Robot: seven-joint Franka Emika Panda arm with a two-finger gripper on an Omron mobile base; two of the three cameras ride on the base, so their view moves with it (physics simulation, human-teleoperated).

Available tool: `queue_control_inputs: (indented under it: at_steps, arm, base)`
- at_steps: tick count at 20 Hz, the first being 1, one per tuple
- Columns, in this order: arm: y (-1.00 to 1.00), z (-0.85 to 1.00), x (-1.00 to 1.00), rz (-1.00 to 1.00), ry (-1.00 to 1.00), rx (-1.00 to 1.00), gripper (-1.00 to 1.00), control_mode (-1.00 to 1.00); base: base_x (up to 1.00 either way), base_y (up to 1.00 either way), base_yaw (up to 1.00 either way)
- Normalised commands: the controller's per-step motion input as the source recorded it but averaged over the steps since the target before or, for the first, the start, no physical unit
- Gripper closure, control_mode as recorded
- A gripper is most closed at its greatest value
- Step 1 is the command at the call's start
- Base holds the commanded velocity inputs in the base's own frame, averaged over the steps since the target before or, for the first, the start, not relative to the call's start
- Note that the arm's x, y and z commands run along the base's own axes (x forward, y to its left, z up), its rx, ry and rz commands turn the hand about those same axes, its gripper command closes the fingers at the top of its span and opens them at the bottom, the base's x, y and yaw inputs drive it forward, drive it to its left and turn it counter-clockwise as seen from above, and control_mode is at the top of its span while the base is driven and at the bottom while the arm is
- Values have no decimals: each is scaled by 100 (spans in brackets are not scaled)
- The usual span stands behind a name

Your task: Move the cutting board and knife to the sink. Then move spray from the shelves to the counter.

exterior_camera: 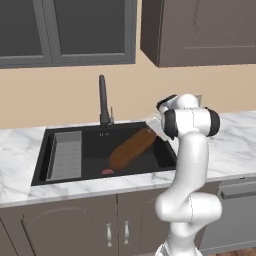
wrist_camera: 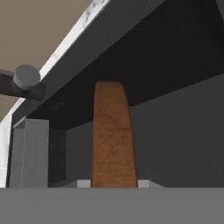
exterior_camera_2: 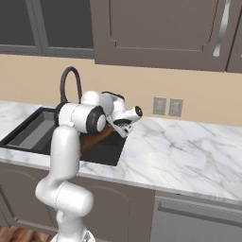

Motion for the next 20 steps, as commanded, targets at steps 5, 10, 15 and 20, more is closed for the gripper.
queue_control_inputs:
  at_steps: [5, 10, 15, 20]
  arm:
    - [66, -55, 0, 6, 23, 37, 100, -100]
    - [78, -99, 0, 7, 22, 12, 100, -100]
    - [49, -91, 1, 15, 11, 2, 100, -100]
    - [15, -64, 21, 11, 0, -9, 100, -100]
  base:
    - [0, 0, 0]
    - [0, 0, 0]
    - [0, 0, 0]
    - [0, 0, 0]
